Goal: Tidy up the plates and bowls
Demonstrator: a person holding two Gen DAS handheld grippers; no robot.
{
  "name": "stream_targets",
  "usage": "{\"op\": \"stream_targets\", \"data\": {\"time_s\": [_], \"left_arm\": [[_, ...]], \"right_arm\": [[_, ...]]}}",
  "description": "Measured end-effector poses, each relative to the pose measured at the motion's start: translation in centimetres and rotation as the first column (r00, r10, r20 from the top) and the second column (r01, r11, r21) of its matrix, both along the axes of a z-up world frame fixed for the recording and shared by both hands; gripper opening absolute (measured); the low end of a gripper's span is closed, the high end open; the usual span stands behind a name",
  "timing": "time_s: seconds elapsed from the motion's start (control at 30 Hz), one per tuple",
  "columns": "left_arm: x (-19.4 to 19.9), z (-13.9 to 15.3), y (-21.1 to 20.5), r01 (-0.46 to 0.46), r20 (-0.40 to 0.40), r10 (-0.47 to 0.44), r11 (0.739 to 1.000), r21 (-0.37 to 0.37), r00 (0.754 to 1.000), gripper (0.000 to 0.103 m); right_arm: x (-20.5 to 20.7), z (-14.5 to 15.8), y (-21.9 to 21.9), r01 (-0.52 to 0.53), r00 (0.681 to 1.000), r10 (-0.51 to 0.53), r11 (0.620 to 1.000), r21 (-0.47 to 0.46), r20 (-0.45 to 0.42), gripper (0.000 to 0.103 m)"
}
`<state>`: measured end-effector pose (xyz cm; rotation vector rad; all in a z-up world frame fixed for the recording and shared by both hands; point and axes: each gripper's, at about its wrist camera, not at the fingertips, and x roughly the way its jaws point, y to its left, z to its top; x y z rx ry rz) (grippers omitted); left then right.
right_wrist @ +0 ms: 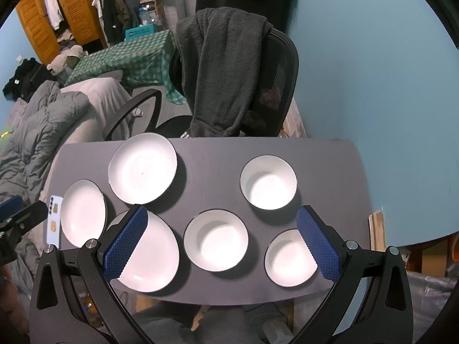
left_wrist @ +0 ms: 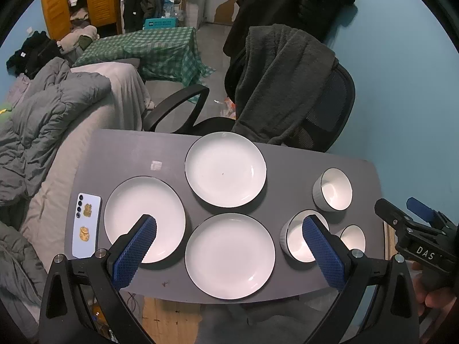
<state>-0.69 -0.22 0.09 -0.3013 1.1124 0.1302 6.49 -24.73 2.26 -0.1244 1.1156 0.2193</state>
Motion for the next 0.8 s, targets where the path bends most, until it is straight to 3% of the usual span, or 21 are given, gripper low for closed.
{"op": "stream_targets", "data": {"time_s": [0.8], "left_arm": [[-0.32,0.18,-0.45,0.012,0.006,-0.011,1.0,-0.013,1.0,0.103]], "right_arm": [[-0.33,0.03,0.07,-0.004,1.0,0.004,1.0,-0.011,0.005,0.102]]}}
